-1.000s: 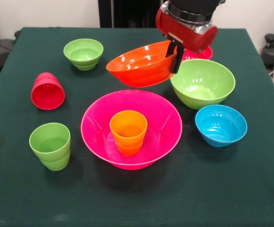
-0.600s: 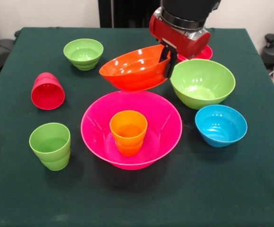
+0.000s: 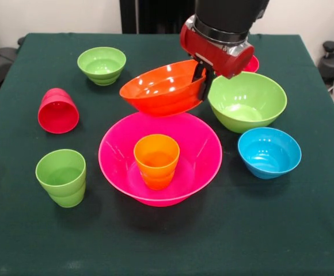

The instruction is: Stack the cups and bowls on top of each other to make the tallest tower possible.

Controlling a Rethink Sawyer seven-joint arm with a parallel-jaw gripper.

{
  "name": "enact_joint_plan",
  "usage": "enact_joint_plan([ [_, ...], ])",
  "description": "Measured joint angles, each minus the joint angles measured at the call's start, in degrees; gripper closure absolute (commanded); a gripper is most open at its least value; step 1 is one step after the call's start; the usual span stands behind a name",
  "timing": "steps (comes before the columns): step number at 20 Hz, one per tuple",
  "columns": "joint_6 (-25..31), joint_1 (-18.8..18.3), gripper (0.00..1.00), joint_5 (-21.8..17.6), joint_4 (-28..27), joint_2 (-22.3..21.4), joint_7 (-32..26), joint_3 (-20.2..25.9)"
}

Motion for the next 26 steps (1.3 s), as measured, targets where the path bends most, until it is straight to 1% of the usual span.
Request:
enact_joint_plan([
  [12,0.0,-1.6,1.0,0.0,-1.6,0.2,-1.0,2.5],
  [20,0.0,-2.9,1.0,0.0,-3.1,0.2,-1.2,3.3],
  [26,0.0,-3.8,1.0,-1.6,-4.1,0.3,-1.4,4.7],
])
